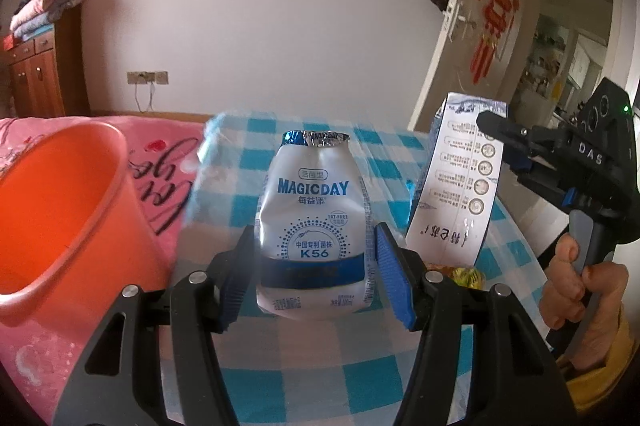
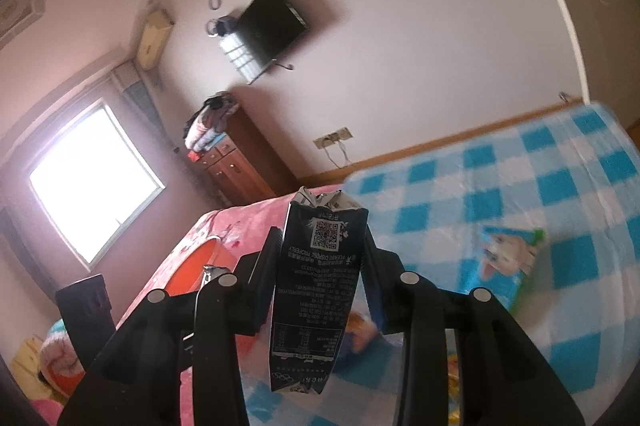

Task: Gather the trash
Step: 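Carry the yogurt bottle and milk carton over the orange bucket and open both tools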

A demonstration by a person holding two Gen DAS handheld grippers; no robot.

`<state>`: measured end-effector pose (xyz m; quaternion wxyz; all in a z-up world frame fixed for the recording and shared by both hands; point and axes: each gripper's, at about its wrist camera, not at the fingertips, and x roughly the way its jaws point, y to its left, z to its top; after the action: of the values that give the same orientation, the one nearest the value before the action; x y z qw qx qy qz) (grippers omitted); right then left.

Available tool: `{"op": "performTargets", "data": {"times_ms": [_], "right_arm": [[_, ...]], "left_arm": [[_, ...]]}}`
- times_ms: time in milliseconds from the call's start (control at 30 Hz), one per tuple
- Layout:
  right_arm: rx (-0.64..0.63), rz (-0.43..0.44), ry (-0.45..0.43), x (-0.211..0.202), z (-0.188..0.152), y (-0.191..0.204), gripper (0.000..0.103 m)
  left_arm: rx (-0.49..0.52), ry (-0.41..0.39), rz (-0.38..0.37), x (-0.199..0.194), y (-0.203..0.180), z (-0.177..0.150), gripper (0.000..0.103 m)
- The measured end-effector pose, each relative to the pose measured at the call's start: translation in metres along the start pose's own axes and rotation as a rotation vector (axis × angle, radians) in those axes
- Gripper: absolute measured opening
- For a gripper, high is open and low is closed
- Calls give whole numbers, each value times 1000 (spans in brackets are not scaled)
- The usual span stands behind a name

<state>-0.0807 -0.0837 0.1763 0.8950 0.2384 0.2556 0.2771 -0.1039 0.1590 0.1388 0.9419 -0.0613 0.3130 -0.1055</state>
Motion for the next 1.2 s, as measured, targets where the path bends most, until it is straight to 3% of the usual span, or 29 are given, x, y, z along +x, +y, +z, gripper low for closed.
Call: {"op": "performTargets", "data": {"times_ms": [200,500,833,1000,1067,1100,1133,1167,1200], "right_arm": [[-68,68,-2,18,17,48,39],[-191,185,10,69,29,138,39],[-210,262,43,132,14,198,39],[-207,256,69,160,0,214,40],[-221,243,104,173,-7,216,44],[-220,238,124,179,-9,215,51],[-207,230,162,188,-15,211,68],[-196,231,178,192,-17,207,77],[-190,223,184,193,-19,202,80]], "left_arm": [[-18,-71,61,-30,24,11,60],[-108,-169,224,-77,88,21,60],[-199,-177,347,-80,141,21,60],[-228,-170,397,-72,158,20,63],[-244,-163,418,-68,164,18,73],[-252,-161,423,-66,167,17,78],[-266,-160,426,-64,171,15,78],[-275,-157,426,-64,174,13,81],[-290,-154,430,-63,177,10,87]]}}
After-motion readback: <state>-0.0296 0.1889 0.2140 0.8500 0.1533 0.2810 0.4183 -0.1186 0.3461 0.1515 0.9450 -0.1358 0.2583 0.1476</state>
